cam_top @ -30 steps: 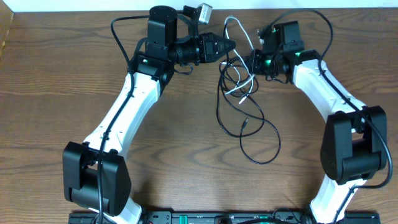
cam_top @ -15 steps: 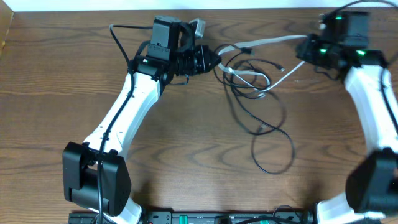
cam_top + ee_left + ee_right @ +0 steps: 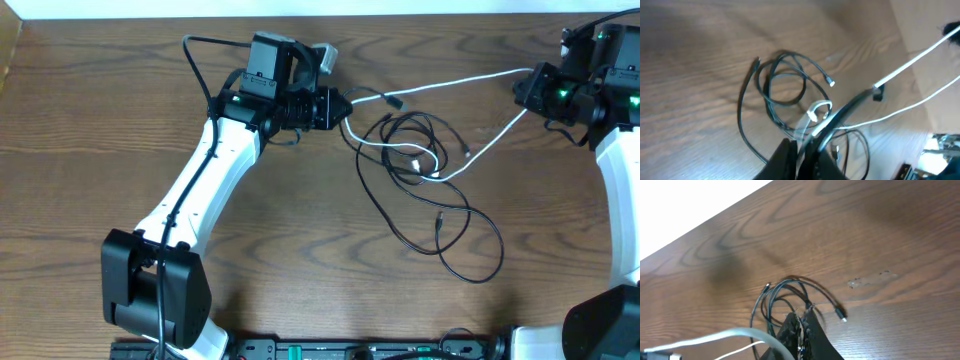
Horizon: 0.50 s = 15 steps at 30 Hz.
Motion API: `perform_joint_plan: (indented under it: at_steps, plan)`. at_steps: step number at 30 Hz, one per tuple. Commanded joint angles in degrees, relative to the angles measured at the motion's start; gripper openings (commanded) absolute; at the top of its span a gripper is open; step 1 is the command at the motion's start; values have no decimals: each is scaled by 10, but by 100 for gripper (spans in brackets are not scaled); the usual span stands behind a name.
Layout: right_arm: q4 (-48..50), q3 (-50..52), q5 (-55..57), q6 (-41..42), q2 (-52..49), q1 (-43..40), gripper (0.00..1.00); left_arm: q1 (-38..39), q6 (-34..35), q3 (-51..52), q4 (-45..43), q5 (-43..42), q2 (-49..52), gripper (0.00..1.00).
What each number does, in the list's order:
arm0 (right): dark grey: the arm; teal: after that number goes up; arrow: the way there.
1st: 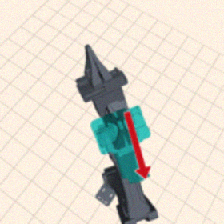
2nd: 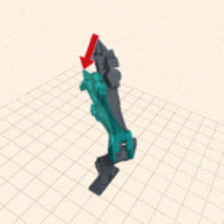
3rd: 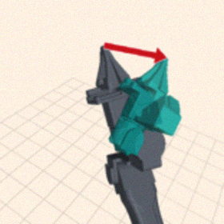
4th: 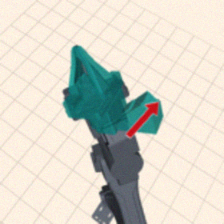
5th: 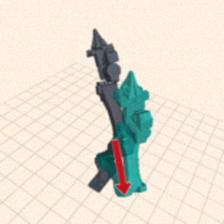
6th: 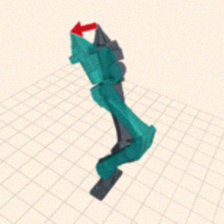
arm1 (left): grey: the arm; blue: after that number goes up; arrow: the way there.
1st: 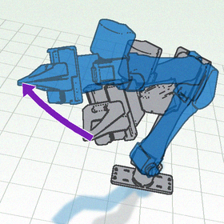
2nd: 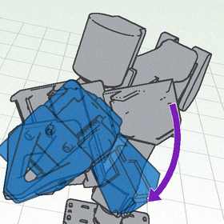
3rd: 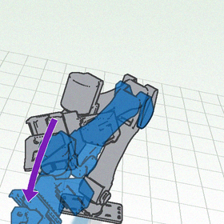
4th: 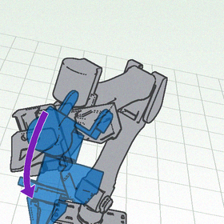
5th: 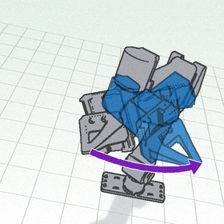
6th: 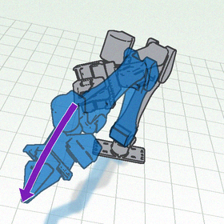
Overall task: Untangle cables
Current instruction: 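Pull the white cable out to the right with the right gripper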
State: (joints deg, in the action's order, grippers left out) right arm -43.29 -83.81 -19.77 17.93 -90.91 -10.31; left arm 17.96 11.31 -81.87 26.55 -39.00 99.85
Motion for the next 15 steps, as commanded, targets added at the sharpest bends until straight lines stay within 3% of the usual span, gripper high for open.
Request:
perform_joint_plan:
  at_steps: [1, 6, 10, 12, 15]
  plan:
    - [-3, -2, 26, -8, 2, -31, 1, -9, -62, -1, 19, 11, -12, 15]
    - [-13, -2, 3, -31, 2, -35, 1, -9, -66, -1, 26, 11, -12, 24]
    - [-19, -2, -1, -43, 2, -35, 1, -9, -66, -1, 26, 11, -12, 25]
    - [3, -3, -6, -43, 3, -37, 1, -9, -66, -1, 28, 11, -12, 23]
    - [49, -17, -69, -42, 8, -45, 1, -9, -66, -1, 35, 43, -12, 11]
